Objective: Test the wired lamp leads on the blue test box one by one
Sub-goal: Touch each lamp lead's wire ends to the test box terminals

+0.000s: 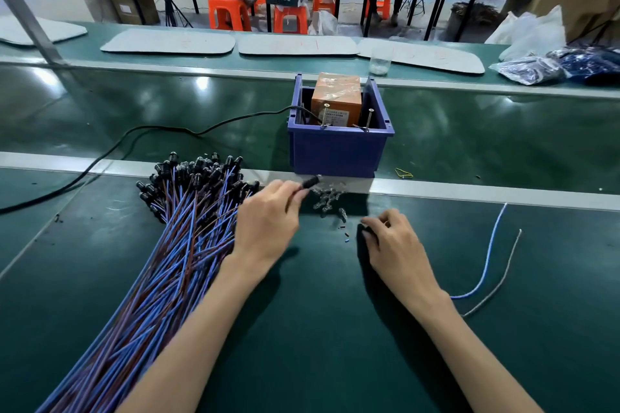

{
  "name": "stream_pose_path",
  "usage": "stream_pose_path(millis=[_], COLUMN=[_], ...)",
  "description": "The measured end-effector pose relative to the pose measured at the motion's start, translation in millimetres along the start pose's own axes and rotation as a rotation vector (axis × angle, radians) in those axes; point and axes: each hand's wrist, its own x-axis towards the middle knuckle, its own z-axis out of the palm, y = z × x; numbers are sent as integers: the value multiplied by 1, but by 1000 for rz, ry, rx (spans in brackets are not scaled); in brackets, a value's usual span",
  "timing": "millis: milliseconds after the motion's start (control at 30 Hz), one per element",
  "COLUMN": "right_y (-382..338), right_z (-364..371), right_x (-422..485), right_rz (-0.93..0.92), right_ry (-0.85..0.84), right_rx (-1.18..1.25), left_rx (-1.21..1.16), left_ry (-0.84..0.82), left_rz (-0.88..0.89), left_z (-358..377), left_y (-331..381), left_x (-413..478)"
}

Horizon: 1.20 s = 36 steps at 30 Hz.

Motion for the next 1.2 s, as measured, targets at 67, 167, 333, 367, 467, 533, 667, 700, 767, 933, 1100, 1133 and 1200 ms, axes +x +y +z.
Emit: stream_pose_path(millis=[67, 167, 333, 367, 467, 533, 667, 700, 767, 933, 1100, 1133, 1200], right_y=[6, 1, -27, -28, -27, -25, -19, -16, -7, 28, 52, 54, 54], right_z=[-2, -11, -15, -12, -5, -4, -4, -3, -2, -19, -41, -47, -57], right_x=[13, 25, 22, 22, 22, 26, 29, 27, 23, 28, 32, 33, 34], right_rz=[113, 80, 158, 211, 390, 531, 656, 655, 682, 705, 672, 679, 632], right_ry=[48, 154, 28, 61, 184, 285, 260, 216, 171, 142, -62, -130, -246], right_rx=[-125, 113, 1111, 1120, 1167, 1309, 1469, 1359, 1094, 648, 255, 169, -84], left_rx=[-80, -166, -335, -338, -167, -155, -602, -937, -1357, -1556, -1425, -1400, -1355], left_ry=[-32, -126, -218, -183, 121, 118, -319, -254, 74, 511, 572, 555, 449], left_rz=[76, 191, 128, 89, 252, 283, -533, -738, -957, -1175, -1196, -1167, -1070], left_z=[7, 16, 21, 19, 17, 17, 20, 21, 17, 3, -4, -4, -3], left_y=[14, 34, 49, 48, 42, 40, 60, 62, 57, 40, 39, 41, 46], left_x=[-3, -5, -9, -9, -20, -32, -28, -20, 0, 21, 24, 23, 18])
